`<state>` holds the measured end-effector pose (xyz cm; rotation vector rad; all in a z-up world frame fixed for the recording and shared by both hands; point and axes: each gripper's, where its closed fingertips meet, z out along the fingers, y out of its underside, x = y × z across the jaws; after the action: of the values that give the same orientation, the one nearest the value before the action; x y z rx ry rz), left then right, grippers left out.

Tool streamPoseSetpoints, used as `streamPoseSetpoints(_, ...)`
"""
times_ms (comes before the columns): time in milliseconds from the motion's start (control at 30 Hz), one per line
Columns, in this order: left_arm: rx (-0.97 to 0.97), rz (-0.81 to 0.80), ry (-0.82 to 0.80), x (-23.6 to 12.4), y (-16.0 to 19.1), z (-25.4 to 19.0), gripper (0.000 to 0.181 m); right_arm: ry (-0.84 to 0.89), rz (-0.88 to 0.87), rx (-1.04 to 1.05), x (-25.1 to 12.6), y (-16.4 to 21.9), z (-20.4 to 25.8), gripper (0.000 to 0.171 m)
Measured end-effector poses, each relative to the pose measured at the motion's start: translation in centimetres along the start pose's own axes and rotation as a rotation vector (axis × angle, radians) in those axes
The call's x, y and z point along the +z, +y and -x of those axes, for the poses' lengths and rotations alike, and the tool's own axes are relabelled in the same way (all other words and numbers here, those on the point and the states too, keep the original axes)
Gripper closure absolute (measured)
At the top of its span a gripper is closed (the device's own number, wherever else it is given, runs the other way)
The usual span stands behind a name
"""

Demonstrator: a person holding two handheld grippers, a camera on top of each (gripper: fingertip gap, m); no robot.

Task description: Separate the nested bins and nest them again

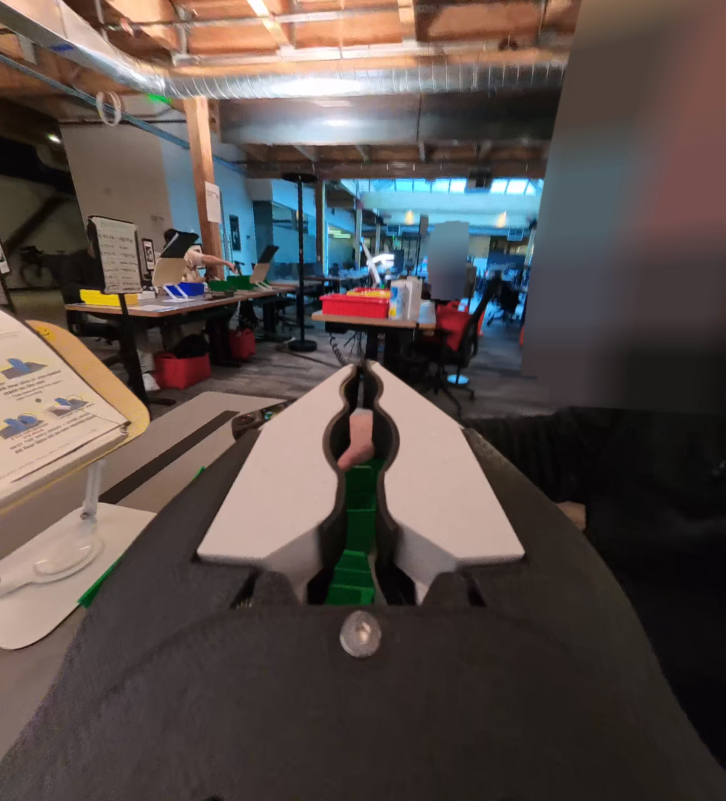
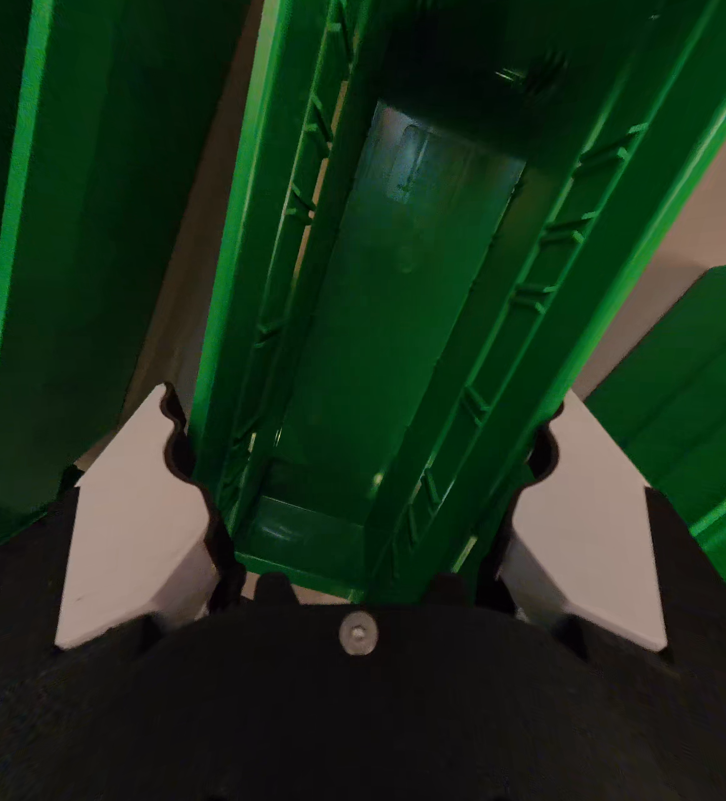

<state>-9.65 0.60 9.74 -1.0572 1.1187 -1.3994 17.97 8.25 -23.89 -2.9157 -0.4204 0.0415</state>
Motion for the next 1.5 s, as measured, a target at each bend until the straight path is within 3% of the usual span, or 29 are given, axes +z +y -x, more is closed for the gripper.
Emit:
streamPoseSetpoints(100,0.032,0.050,0.017,1.6,0.2,-1.2,0.181,-0.019,0.027,0.039,0.1,0.2,-0.1,0.019)
streamPoseSetpoints(200,-0.067,0.000,0.090,1.7,-0.4,-1.7,0.172,-0.038,-0.014,0.071,-0.3,-0.4,-0.3,0.037)
streamPoseSetpoints(367,-0.138,-0.059,0.196,1.2,-1.0,-2.5,0.181,-0.031,-0.048,0.036,-0.6,-0.7,-0.1,0.054)
streamPoseSetpoints(633,-0.120,-0.063,0.165,0.5,-1.5,-2.3,0.181,-0.145,-0.103,0.079,-1.5,-1.5,0.6,0.062)
streamPoseSetpoints(700,-0.141,-0.074,0.103,0.1,-1.8,-1.3,0.181,-0.175,-0.131,0.095,-2.3,-1.8,0.6,0.063)
streamPoseSetpoints(833,-0.136,-0.132,0.130,-0.7,-2.9,-1.7,0.180,-0.203,-0.212,0.113,-5.5,-2.7,-0.2,0.063)
streamPoseSetpoints(867,-0.138,-0.134,0.129,-0.7,-3.0,-1.7,0.169,-0.204,-0.236,0.119,-6.7,-3.0,-0.6,0.063)
streamPoseSetpoints(933,-0.169,-0.090,0.105,-0.3,-2.6,-1.4,0.128,-0.177,-0.280,0.126,-9.8,-3.1,-2.0,0.061)
streamPoseSetpoints(1033,-0.171,-0.086,0.104,-0.1,-2.7,-1.4,0.109,-0.098,-0.322,0.162,-14.0,-2.2,-5.5,0.058)
streamPoseSetpoints(1067,-0.177,-0.092,0.104,-0.2,-2.8,-1.3,0.111,-0.063,-0.326,0.184,-15.0,-1.7,-7.1,0.058)
streamPoseSetpoints(1133,-0.177,-0.088,0.135,-0.5,-2.7,-1.7,0.167,-0.002,-0.307,0.229,-15.6,-0.1,-10.0,0.058)
streamPoseSetpoints(1167,-0.181,-0.099,0.149,-0.8,-2.8,-1.8,0.181,0.015,-0.285,0.250,-15.3,0.8,-11.2,0.058)
streamPoseSetpoints(1233,-0.183,-0.085,0.216,-1.1,-2.6,-2.7,0.181,0.029,-0.241,0.288,-14.1,2.5,-13.0,0.058)
streamPoseSetpoints(1333,-0.146,-0.052,0.184,-0.8,-2.3,-2.7,0.181,0.014,-0.208,0.316,-12.3,3.9,-14.0,0.058)
streamPoseSetpoints(1500,-0.159,-0.065,0.165,-1.1,-2.3,-2.1,0.181,0.019,-0.213,0.333,-12.8,4.8,-14.9,0.058)
